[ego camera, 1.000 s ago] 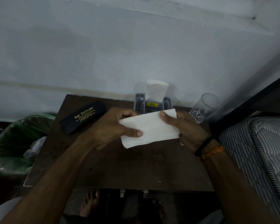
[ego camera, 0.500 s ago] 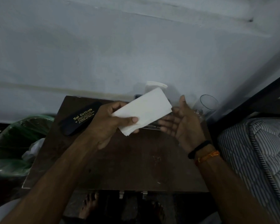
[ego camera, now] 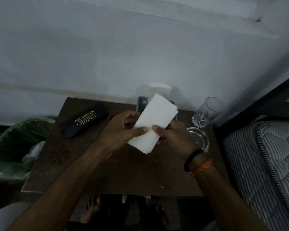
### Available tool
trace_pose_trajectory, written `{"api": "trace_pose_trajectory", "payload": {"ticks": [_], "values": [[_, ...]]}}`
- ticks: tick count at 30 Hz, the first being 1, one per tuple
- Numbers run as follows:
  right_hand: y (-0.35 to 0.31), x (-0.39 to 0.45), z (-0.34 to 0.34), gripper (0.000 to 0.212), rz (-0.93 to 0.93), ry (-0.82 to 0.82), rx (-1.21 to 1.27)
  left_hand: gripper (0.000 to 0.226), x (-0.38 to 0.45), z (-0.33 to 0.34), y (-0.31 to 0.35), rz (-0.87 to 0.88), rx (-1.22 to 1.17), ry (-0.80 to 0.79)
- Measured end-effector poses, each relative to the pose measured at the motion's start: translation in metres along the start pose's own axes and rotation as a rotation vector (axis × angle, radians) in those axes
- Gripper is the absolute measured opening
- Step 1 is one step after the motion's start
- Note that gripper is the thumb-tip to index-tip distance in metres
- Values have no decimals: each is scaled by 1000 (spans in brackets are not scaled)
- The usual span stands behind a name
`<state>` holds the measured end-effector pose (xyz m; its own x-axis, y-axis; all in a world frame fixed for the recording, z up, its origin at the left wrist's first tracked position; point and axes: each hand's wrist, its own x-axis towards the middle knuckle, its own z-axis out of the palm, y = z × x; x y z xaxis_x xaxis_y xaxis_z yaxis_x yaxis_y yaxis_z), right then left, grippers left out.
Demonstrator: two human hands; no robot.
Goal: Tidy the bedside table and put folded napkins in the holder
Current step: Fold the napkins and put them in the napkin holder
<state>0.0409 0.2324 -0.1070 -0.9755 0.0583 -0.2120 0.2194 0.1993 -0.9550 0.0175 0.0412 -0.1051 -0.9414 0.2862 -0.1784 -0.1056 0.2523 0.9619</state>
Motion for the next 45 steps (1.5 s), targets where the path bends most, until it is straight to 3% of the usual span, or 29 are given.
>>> {"api": "trace_pose_trajectory", "payload": {"ticks": [3,6,10,14,16,20,24,32,35,40,45], "values": [[5,-1,3,29,-42,-88,-202,54,1,3,-2,39,-29,43],[10,-4,10,34,-11,-100,-247,51,0,5,-5,54,66,115],[10,-6,14,36,-11,19,-189,41,4,2,-15,29,153,181],[3,-8,15,46,-141,120,-209,24,6,-3,-17,153,266,158],[1,-6,13,45,-174,124,-178,19,6,-6,-14,212,242,146],[-3,3,5,62,-24,37,48,26,9,-6,-4,279,135,240],[-8,11,-4,31,-93,-14,-99,36,14,1,8,306,110,304],[-12,30,-11,17,-146,129,-173,42,25,20,20,303,91,393],[-14,34,-18,28,-215,91,-248,42,31,21,24,304,65,422],[-20,38,-34,28,-240,-8,-222,43,45,17,30,339,20,427],[-24,43,-34,13,-323,173,-243,50,49,17,33,263,-19,335]]}}
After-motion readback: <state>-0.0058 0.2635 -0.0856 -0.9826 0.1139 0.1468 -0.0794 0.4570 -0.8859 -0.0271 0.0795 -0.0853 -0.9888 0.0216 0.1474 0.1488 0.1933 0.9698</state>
